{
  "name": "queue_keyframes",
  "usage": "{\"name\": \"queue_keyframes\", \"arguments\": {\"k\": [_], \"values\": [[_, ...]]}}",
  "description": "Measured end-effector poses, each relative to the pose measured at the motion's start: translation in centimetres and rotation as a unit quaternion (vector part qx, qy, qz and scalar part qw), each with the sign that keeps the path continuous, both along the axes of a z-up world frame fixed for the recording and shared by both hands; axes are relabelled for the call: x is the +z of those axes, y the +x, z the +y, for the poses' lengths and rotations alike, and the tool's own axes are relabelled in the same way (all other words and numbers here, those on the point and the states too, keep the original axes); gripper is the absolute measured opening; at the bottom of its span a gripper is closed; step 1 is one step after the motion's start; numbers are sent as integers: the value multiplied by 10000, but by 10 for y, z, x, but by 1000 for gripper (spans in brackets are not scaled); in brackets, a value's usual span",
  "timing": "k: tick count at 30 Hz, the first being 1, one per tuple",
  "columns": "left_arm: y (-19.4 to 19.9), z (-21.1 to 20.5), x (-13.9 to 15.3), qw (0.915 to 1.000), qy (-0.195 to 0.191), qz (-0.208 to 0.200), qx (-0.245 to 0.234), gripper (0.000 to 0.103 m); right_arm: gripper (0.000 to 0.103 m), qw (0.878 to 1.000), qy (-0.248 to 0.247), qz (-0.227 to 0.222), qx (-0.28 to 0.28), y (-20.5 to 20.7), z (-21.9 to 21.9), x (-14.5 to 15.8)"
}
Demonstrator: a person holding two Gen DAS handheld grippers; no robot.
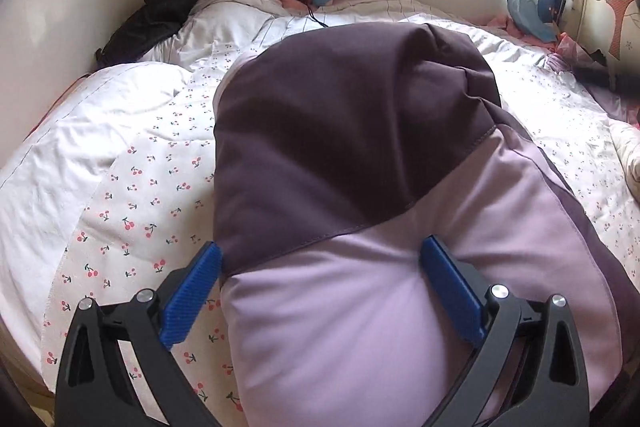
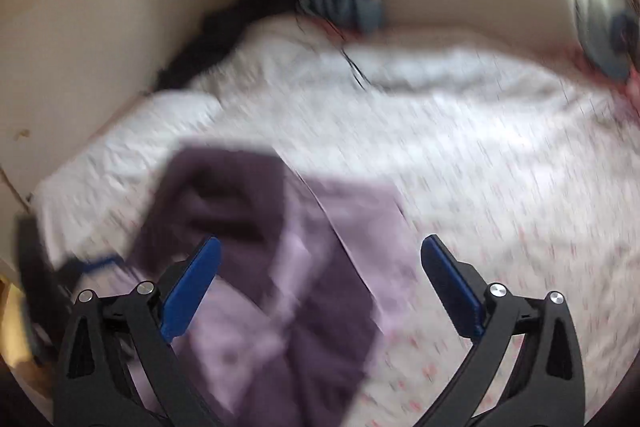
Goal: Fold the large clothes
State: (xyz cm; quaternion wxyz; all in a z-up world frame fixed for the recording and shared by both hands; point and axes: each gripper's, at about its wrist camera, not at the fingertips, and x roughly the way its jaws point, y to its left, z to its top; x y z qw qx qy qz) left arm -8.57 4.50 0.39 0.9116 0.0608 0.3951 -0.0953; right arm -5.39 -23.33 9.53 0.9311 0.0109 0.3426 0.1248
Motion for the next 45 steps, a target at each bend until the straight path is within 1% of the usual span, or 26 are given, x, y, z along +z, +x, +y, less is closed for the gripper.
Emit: {"name": "queue_keyframes", "arguments": {"k": [1, 3, 4, 5, 6, 7, 8, 9, 12, 14, 15, 16, 18, 21, 23, 25, 27, 30, 32, 34, 36, 39, 41, 43, 44, 45], "values": [[-1, 2, 0, 10000, -17, -33, -17, 96, 97, 9992, 283, -19, 265, 14, 17, 9], [-3, 4, 1, 9999, -40, -130, -43, 96, 97, 9943, 897, 305, 494, 46, 46, 1], [-6, 7, 0, 9998, -78, -154, -64, 96, 97, 9931, 938, 591, 373, 66, 58, -18], [-6, 10, -1, 9997, -148, -146, -89, 96, 97, 9940, 686, 831, 184, 86, 65, -43], [-6, 13, -2, 9996, -216, -124, -118, 96, 97, 9936, 355, 1074, -6, 99, 69, -78], [-6, 17, -1, 9990, -387, -75, -214, 96, 96, 9926, 564, 1074, -101, 99, 57, -113], [-6, 19, 0, 9972, -603, 85, -428, 96, 96, 9906, 918, 979, -250, 92, 40, -124], [-5, 17, -2, 9962, -645, 178, -550, 96, 96, 9893, 1074, 912, -372, 87, 28, -127], [-16, -3, 1, 9970, -153, -55, -757, 96, 96, 9941, 649, 572, -652, 76, 23, -132], [-20, -10, 1, 9971, 42, -183, -740, 96, 96, 9934, 665, 678, -645, 69, 19, -135], [-20, -11, 1, 9972, 85, -193, -722, 96, 96, 9931, 617, 785, -612, 67, 33, -140], [-19, -11, 0, 9973, 61, -164, -717, 96, 96, 9927, 514, 944, -539, 66, 33, -140], [-21, -9, 1, 9973, -29, -151, -724, 96, 96, 9913, 300, 1208, -436, 65, 39, -130], [-24, -9, 0, 9968, -29, -194, -779, 96, 96, 9937, -187, 1037, -389, 28, 39, -109], [-26, -11, 1, 9969, -1, -213, -759, 96, 96, 9941, -294, 969, -398, 0, 39, -107], [-26, -12, 1, 9968, -8, -203, -767, 96, 96, 9935, -238, 1030, -413, -11, 35, -110], [-25, -11, 1, 9972, 38, -249, -700, 96, 96, 9912, -30, 1276, -344, -21, 28, -108], [-24, -7, 2, 9977, -38, -239, -629, 96, 96, 9865, 548, 1545, -26, -42, 18, -99], [-23, -5, 2, 9978, -72, -224, -615, 96, 96, 9794, 683, 1878, 289, -59, 17, -107], [-23, -6, 2, 9978, -23, -252, -613, 96, 96, 9748, 721, 2025, 592, -77, 17, -115], [-24, -9, 2, 9977, 68, -312, -601, 96, 97, 9644, 1049, 2218, 987, -92, 17, -126], [-26, -10, 4, 9977, 129, -360, -554, 96, 97, 9489, 1580, 2173, 1655, -113, 22, -121], [-27, -9, 6, 9976, 140, -414, -542, 96, 97, 9475, 1588, 1971, 1952, -128, 24, -108], [-27, -8, 8, 9972, 124, -424, -599, 96, 97, 9389, 1643, 2089, 2186, -138, 22, -108], [-28, -9, 9, 9971, 130, -449, -606, 96, 97, 9375, 1544, 2194, 2215, -143, 21, -113], [-29, -10, 9, 9969, 154, -477, -605, 96, 97, 9386, 1267, 2324, 2214, -148, 23, -120]]}}
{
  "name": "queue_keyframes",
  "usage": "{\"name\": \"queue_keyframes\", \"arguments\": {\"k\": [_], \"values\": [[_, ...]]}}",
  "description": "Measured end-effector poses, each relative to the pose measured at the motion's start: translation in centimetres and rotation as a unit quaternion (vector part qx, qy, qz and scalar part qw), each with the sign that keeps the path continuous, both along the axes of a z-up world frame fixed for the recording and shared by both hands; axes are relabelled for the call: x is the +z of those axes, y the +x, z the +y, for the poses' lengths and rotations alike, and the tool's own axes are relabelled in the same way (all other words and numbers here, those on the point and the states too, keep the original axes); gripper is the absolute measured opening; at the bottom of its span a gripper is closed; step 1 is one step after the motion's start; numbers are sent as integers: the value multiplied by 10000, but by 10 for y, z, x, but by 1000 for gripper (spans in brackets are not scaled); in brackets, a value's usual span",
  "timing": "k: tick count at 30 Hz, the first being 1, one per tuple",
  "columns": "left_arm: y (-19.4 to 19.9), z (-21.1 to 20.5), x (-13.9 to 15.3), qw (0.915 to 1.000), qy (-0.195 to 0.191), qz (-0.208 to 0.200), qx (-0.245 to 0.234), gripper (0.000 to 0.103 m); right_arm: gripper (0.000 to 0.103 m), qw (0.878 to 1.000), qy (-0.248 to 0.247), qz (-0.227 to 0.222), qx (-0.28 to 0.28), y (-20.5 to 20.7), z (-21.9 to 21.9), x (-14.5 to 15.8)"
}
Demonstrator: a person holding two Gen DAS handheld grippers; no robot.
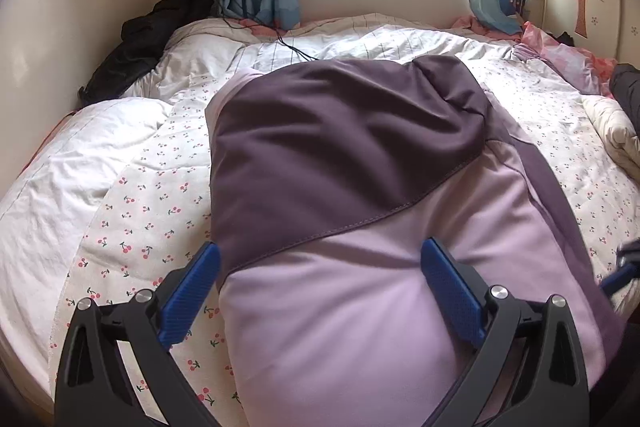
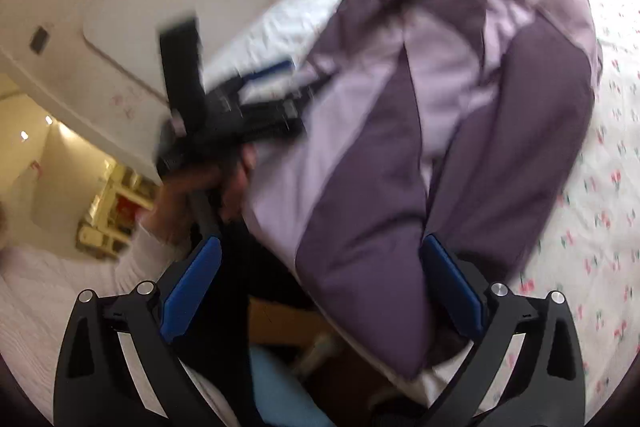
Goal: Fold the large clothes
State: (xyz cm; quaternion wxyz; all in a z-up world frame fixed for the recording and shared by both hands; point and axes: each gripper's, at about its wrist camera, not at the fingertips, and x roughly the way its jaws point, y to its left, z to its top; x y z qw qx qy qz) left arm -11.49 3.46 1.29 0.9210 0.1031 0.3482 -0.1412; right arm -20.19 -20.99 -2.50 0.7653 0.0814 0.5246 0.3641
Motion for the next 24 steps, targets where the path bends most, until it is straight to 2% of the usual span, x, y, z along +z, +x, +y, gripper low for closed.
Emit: {"name": "queue_keyframes", "arguments": {"k": [1, 2, 3, 6, 8, 10, 11, 13, 15, 19, 20, 22, 24], "values": [[-1, -1, 0, 10000, 27, -25, 9, 96, 97, 9985, -541, 82, 93, -5, 5, -12], [-1, -3, 1, 10000, 35, -31, 0, 96, 97, 9967, -802, 85, 114, -7, 10, -19], [-2, -4, 1, 10000, 53, -38, 1, 96, 97, 9969, -788, -40, 36, -10, 10, -19], [-3, -5, 1, 9998, 144, -112, 67, 96, 97, 9988, -126, -325, -332, -14, -2, -5], [-3, -3, 1, 9999, 96, -89, 94, 96, 97, 9988, 145, -378, -281, -16, -3, 1], [-2, -1, 0, 9999, 52, -56, 75, 96, 97, 9998, -57, -141, 126, -16, 9, -6], [-3, -1, 0, 10000, 58, -46, 41, 96, 97, 9985, -118, 57, 541, -23, 18, -12], [-3, -4, 0, 10000, 27, 0, -52, 96, 97, 9939, -543, 51, 956, -33, 30, -19], [-4, -7, -1, 9999, 18, 23, -111, 96, 97, 9915, -760, 230, 1032, -30, 33, -26], [-5, -8, -2, 9999, 67, 19, -81, 96, 97, 9886, -1004, 182, 1107, -31, 39, -27], [-4, -7, -2, 10000, 56, 22, -42, 96, 97, 9916, -833, 158, 980, -31, 35, -20], [-3, -4, -3, 10000, 22, 29, 47, 96, 97, 9992, -150, 85, 371, -21, 12, -5], [0, -2, -4, 9999, -68, 121, 64, 96, 97, 9983, 141, -352, -436, -5, -13, 14]]}}
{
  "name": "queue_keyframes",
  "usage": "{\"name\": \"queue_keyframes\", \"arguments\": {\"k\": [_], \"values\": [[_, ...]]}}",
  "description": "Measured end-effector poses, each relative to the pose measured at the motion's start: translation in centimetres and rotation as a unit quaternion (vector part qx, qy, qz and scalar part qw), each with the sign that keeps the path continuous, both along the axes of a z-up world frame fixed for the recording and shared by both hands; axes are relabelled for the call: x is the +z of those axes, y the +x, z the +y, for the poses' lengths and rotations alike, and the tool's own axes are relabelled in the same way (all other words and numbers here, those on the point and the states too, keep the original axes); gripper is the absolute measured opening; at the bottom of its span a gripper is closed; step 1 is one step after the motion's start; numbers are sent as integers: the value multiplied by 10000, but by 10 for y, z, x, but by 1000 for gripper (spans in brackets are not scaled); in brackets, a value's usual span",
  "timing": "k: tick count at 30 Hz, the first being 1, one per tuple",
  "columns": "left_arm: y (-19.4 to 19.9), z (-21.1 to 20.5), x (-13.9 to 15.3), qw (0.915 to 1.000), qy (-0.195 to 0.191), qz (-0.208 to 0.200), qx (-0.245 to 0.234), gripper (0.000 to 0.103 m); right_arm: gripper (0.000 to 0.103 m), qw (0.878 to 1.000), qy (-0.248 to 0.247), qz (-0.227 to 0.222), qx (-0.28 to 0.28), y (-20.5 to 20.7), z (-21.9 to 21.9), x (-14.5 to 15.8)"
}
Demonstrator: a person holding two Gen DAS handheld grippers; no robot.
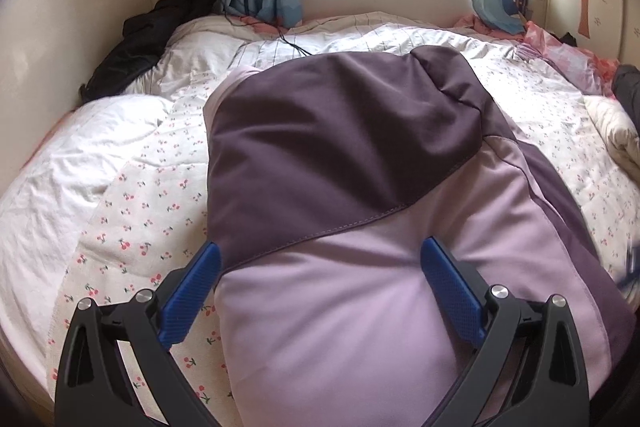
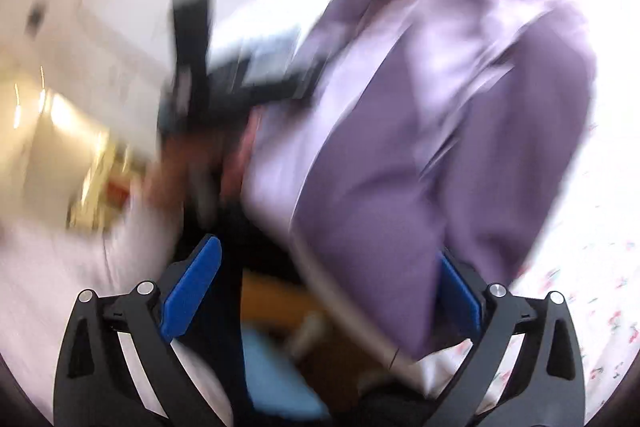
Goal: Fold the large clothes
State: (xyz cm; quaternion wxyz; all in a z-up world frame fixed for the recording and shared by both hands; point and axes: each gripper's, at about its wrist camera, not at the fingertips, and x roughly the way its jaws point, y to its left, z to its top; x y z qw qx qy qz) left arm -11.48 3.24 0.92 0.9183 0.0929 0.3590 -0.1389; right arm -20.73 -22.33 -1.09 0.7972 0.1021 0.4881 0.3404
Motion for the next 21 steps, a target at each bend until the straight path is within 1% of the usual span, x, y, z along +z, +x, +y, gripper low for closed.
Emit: {"name": "queue_keyframes", "arguments": {"k": [1, 2, 4, 5, 6, 7, 8, 9, 10, 11, 12, 14, 15, 16, 17, 18, 19, 20, 21], "values": [[0, -1, 0, 10000, -1, 6, -6, 96, 97, 9983, -15, -357, -466, 13, -7, 12], [-2, -3, 0, 10000, 51, -39, 3, 96, 97, 9946, -103, -604, -833, 28, -10, 22], [-3, -5, -1, 9999, 112, -91, 12, 96, 97, 9847, -297, -1083, -1334, 65, -4, 40], [-3, -4, -1, 9999, 100, -89, 10, 96, 97, 9796, -560, -1226, -1494, 84, 3, 44], [-2, -4, -1, 9999, 86, -82, 6, 96, 97, 9720, -1052, -1276, -1672, 105, 11, 43], [-2, -3, -1, 10000, 65, -69, 2, 96, 97, 9596, -1726, -1265, -1829, 126, 19, 35], [-2, -3, 0, 10000, 24, -61, -12, 96, 97, 9402, -2558, -1189, -1909, 150, 24, 11], [0, -4, 0, 9999, -31, 31, -96, 96, 97, 9402, -2793, -911, -1725, 168, 23, -22], [2, -5, -1, 9998, -75, 123, -164, 96, 98, 9496, -2540, -600, -1736, 179, 15, -44], [3, -7, 0, 9996, -99, 149, -203, 96, 97, 9584, -2142, -287, -1865, 186, 0, -57], [2, -9, -1, 9996, -66, 172, -228, 96, 97, 9585, -2146, -222, -1866, 186, -2, -54], [-1, -11, -2, 9996, 33, 127, -256, 96, 97, 9543, -2259, -156, -1949, 175, -2, -37], [-2, -8, 0, 9994, -2, 115, -318, 96, 97, 9545, -2196, -158, -2012, 167, -6, -26], [0, -3, 4, 9988, -130, 174, -431, 96, 97, 9561, -2053, -234, -2077, 154, -11, -16], [6, 10, 9, 9969, -430, 379, -543, 96, 97, 9602, -1745, -276, -2164, 136, -16, -8], [13, 23, 11, 9944, -723, 577, -509, 96, 97, 9651, -1359, -199, -2229, 121, -23, -4], [22, 41, 9, 9898, -1083, 855, -344, 96, 97, 9697, -895, -54, -2274, 103, -32, -3], [28, 55, 7, 9854, -1328, 1045, -217, 96, 97, 9704, -710, 34, -2307, 90, -36, -5], [35, 73, 3, 9770, -1696, 1291, -57, 96, 97, 9691, -638, 77, -2380, 77, -43, -8]]}}
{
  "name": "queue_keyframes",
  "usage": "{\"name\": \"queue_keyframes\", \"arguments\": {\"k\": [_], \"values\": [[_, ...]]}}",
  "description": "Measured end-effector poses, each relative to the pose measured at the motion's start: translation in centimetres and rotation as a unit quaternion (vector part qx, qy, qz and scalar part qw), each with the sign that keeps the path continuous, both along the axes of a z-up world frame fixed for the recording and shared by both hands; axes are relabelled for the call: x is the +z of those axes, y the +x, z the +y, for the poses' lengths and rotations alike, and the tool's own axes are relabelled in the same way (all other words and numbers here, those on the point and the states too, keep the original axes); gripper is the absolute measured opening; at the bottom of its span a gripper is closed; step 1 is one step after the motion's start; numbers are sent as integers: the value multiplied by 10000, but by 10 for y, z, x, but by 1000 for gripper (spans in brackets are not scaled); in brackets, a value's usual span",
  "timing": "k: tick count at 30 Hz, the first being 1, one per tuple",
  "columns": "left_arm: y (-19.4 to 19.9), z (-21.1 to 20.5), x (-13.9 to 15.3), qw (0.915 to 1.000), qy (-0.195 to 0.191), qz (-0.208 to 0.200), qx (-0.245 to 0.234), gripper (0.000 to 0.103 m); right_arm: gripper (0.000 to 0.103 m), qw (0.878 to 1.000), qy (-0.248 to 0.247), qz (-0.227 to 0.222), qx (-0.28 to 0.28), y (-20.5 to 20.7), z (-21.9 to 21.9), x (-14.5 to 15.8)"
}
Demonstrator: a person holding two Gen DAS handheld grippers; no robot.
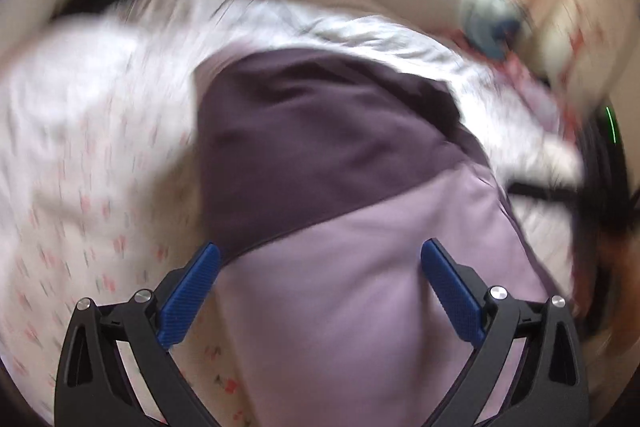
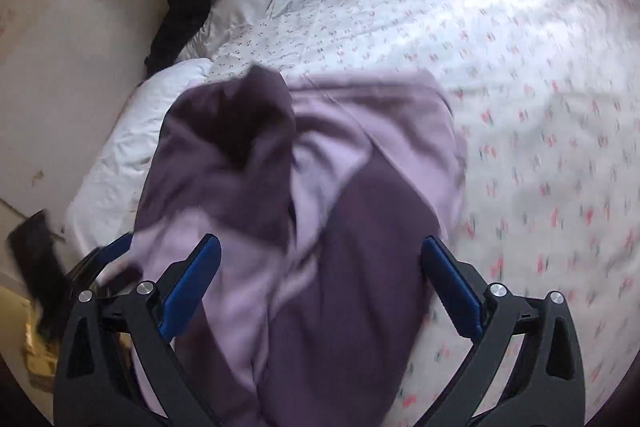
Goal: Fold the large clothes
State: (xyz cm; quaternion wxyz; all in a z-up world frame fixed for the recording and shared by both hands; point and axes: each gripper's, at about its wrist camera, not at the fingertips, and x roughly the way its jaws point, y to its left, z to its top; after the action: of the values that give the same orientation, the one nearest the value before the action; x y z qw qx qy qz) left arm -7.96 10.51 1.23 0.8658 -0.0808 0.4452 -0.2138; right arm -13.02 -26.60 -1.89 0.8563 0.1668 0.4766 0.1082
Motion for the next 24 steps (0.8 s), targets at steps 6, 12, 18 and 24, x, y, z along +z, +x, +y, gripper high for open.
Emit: {"name": "queue_keyframes", "arguments": {"k": [6, 12, 18, 24], "values": [[11, 21, -32, 9937, -708, 852, -182, 96, 97, 9870, 1344, 853, -213, -30, -27, -70], [-10, -7, -4, 9967, -137, 620, -503, 97, 97, 9462, 3200, 473, 63, -47, -13, -84], [-41, -38, -5, 9889, 1230, 250, -796, 98, 96, 9692, 2234, 1007, 223, -67, -41, -89], [-41, -31, -10, 9921, 1067, 113, -644, 98, 96, 9955, 364, -860, -169, -73, -50, 45]]}}
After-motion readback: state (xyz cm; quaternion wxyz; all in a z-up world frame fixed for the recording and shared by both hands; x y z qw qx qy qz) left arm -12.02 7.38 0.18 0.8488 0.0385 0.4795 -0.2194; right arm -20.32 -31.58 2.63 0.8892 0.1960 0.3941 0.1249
